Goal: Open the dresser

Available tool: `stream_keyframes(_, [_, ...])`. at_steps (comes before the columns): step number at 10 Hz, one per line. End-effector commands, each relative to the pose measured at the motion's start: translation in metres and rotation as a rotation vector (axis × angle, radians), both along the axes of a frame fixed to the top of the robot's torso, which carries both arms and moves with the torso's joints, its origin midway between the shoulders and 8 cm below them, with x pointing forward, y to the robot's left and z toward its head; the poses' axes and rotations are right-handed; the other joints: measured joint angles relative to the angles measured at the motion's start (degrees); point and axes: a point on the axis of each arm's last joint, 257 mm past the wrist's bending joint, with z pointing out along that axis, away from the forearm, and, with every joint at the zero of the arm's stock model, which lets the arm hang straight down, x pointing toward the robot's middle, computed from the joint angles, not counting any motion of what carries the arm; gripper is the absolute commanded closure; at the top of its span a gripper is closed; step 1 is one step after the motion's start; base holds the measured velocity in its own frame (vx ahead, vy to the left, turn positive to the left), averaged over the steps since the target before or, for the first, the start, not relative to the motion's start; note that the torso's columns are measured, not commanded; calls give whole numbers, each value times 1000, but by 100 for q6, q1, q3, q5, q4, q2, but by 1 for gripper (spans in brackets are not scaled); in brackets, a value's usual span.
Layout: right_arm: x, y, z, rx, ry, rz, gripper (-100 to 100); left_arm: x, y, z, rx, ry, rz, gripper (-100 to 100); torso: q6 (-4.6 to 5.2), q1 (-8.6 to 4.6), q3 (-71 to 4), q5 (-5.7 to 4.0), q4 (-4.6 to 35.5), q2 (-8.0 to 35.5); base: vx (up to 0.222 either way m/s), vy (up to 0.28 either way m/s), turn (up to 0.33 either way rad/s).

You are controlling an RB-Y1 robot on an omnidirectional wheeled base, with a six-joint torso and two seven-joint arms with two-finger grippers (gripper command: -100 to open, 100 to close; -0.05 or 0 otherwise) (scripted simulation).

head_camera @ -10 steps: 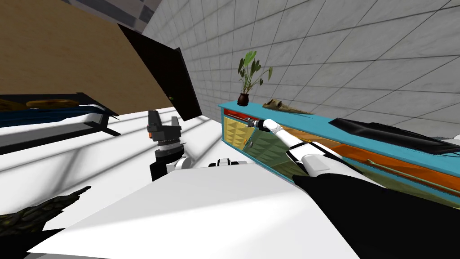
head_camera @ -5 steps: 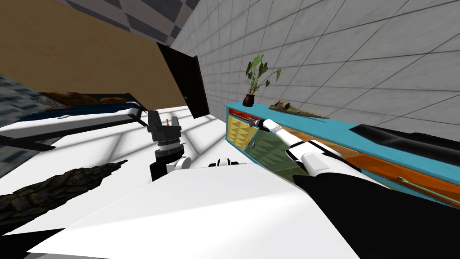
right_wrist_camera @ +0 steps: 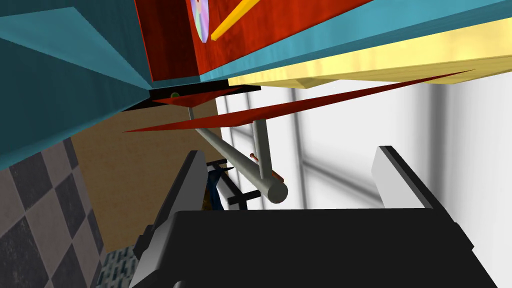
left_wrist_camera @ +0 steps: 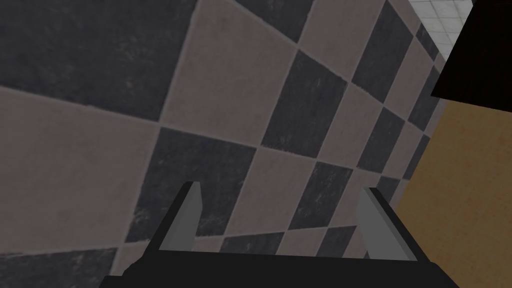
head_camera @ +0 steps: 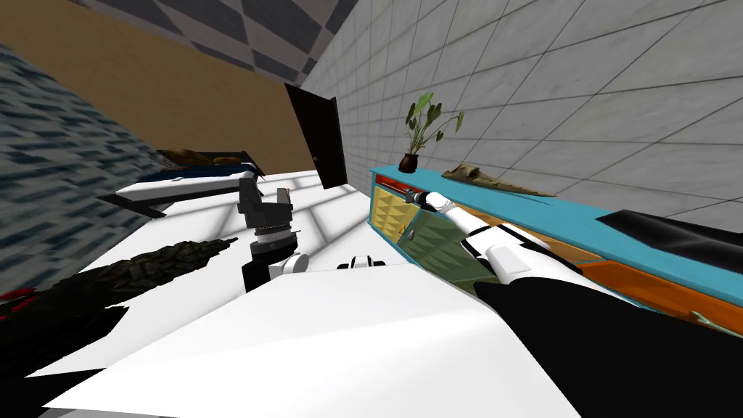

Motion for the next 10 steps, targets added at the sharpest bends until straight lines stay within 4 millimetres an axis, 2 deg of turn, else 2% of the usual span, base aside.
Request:
stream_keyframes(1, [-7,18,-2,2,6,59,100,0,0,0,0,0,0,0,2,-3,-11,-2,-6,-17,140,57,-307])
stream_keyframes(2, [-7,18,-2,2,6,59,100,0,0,0,0,0,0,0,40,-24,-21,-21,-39,-32,132,91,-246])
stream_keyframes(3, [-12,30,-2,3,9,97,100,0,0,0,0,0,0,0,21,-42,-19,-26,-36,-25,127,73,-296])
stream_keyframes(4, [-12,30,-2,3,9,97,100,0,0,0,0,0,0,0,22,-56,-12,-30,-33,-15,86,38,-152])
stream_keyframes(5, [-18,42,-2,3,10,136,100,0,0,0,0,0,0,0,5,-69,-10,-36,-37,-13,79,33,-185])
stream_keyframes(6, [-18,42,-2,3,10,136,100,0,0,0,0,0,0,0,18,-66,-13,-34,-35,-18,74,34,-162])
stream_keyframes(10, [-45,89,2,4,7,296,100,0,0,0,0,0,0,0,54,-72,-6,-31,-29,-6,145,106,-359])
